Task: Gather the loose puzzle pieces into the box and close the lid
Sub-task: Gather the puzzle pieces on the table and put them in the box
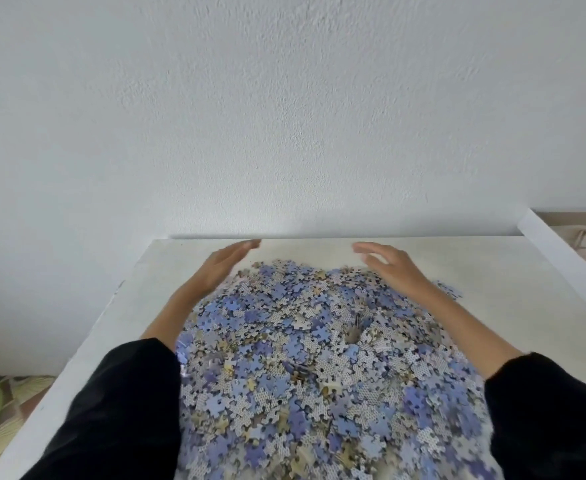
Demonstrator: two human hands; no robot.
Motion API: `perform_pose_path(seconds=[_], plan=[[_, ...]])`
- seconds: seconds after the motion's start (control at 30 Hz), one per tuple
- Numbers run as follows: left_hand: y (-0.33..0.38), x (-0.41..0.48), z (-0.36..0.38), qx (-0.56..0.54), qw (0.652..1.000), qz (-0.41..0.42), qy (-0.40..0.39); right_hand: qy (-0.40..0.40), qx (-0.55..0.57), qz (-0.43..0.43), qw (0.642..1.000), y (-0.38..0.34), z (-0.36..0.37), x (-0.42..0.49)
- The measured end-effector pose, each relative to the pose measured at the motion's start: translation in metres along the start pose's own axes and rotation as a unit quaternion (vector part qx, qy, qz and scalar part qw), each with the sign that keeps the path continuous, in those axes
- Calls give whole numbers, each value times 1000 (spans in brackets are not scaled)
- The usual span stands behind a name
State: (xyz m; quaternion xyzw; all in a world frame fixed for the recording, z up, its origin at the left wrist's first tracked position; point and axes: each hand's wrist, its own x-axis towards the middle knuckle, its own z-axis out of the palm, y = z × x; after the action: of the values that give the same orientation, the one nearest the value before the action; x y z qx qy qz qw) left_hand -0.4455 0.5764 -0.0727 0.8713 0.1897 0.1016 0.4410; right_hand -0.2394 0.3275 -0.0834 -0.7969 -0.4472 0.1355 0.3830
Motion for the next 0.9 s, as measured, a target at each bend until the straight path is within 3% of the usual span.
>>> perform_pose_path(seconds=[0.23, 0.53, 0.7, 0.9], plan=[[-64, -75, -40, -43, 992, -88, 84, 73, 56, 111, 990, 67, -56, -74], [-32, -95, -2, -19, 991, -72, 115, 117, -96, 67, 986, 55, -22, -88], [-24, -101, -6, -4, 988, -85, 131, 125, 53, 102, 985, 49, -33, -103], [-21, -106, 10, 132, 985, -26, 104, 115, 14, 76, 990, 39, -12, -115]])
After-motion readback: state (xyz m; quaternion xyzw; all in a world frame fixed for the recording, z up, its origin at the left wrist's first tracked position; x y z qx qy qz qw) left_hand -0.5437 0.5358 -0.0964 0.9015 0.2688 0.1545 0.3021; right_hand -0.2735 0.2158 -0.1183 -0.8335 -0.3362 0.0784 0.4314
